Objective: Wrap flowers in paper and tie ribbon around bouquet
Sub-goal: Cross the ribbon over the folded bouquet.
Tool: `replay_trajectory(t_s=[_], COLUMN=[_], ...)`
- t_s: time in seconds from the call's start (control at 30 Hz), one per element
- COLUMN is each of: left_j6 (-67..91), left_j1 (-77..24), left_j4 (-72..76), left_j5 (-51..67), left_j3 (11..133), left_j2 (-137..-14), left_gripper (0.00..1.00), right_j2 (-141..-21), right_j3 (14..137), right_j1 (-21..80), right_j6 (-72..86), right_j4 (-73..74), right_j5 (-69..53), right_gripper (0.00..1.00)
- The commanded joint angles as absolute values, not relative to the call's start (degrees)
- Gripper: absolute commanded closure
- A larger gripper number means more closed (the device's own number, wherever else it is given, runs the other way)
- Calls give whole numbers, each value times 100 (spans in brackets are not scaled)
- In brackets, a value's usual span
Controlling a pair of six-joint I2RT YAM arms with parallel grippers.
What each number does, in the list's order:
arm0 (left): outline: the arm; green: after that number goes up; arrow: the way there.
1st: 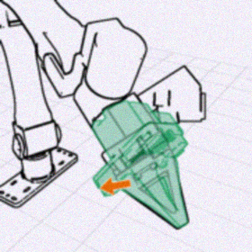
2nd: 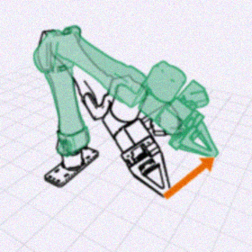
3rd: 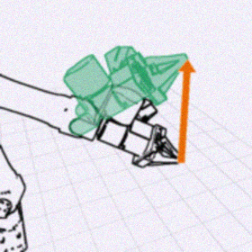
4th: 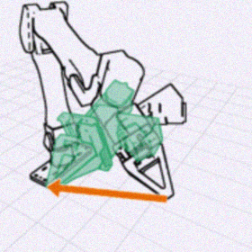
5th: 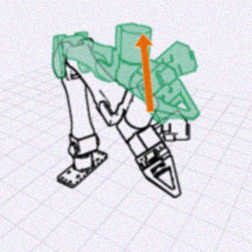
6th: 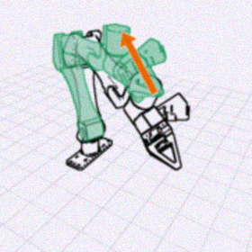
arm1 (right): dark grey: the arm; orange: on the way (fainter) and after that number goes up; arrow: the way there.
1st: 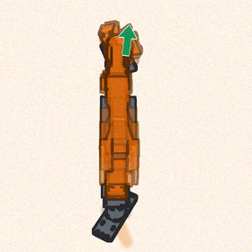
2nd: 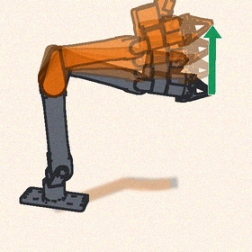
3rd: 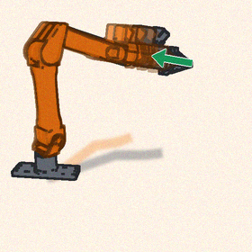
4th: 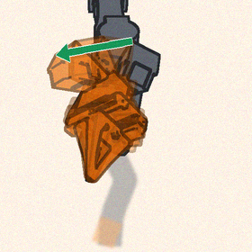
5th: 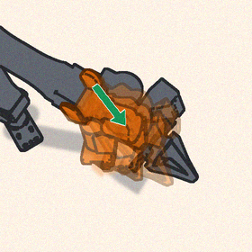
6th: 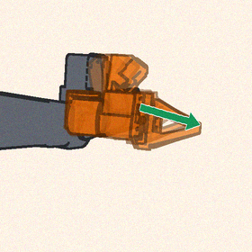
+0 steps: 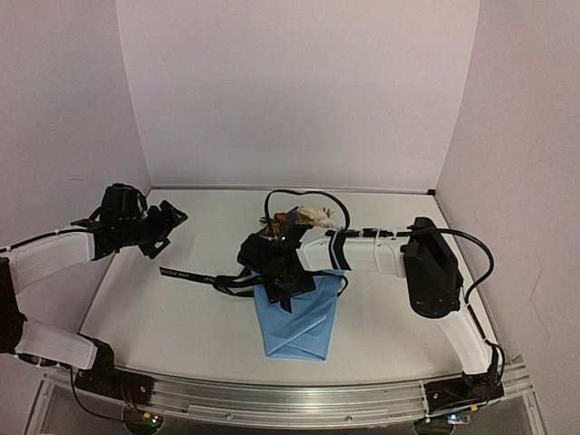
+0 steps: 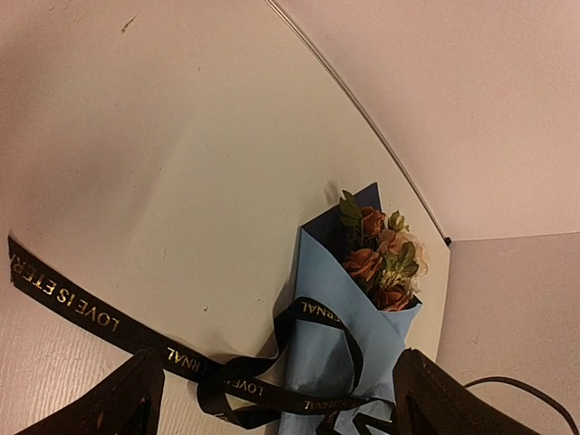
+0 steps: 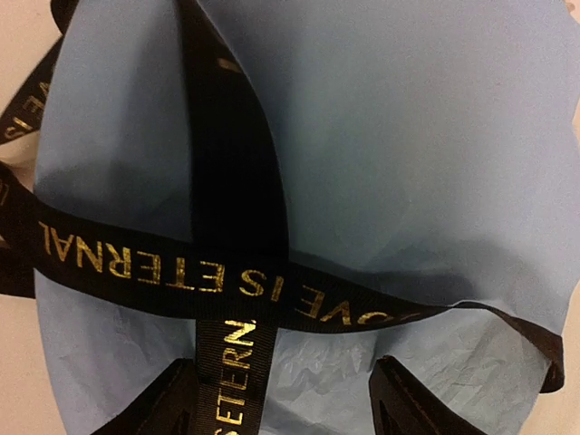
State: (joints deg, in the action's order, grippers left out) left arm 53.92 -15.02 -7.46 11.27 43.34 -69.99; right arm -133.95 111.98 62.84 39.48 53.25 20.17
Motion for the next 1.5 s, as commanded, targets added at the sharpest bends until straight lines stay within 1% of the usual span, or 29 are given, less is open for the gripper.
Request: replay_trajectory(t_s=[0.0, 0.13, 0.27, 0.3, 0.37, 0.43, 0.63, 0.8, 1.03, 1.2, 1.37, 1.47], left_j6=[5378, 5520, 5713, 5776, 5899, 5999, 6352, 6693, 7211, 7833, 8086, 7855], left_j1=[-1454, -1454, -1454, -1448, -1449, -1444, -1451, -1545, -2273, -2683, -2821, -2821], left_j4=[-533, -510, -567, -597, -605, -577, -275, -48, -105, -70, -62, -529], left_j5=[1230, 1161, 986, 921, 813, 775, 848, 734, 148, 59, -65, -243], left_j3=[4304, 4231, 4167, 4145, 4076, 3999, 3823, 3701, 3834, 3854, 4088, 4548], left_j2=[-7116, -7148, -7208, -7225, -7260, -7333, -7718, -7986, -8355, -8674, -9132, -9353], left_gripper=[9, 10, 11, 12, 13, 14, 17, 17, 17, 17, 19, 22], right_j2=[-13647, -13722, -13659, -13615, -13485, -13359, -12756, -12175, -11421, -10897, -10810, -10902], right_j3=[11393, 11355, 11170, 11083, 10915, 10778, 10552, 10306, 9917, 9437, 9260, 9332], right_j1=[6278, 6277, 6270, 6270, 6266, 6247, 6214, 6210, 6206, 6196, 6102, 6088], right_j6=[4243, 4334, 4431, 4437, 4437, 4412, 4240, 4145, 4102, 3920, 3764, 3674], right_j4=[5450, 5423, 5268, 5195, 5051, 4965, 4931, 4971, 5228, 5365, 5383, 5382], right_j5=[2203, 2132, 1993, 1984, 1961, 1932, 1447, 792, 142, 141, -31, -213], right_gripper=[36, 48, 66, 72, 89, 100, 100, 100, 100, 100, 100, 100])
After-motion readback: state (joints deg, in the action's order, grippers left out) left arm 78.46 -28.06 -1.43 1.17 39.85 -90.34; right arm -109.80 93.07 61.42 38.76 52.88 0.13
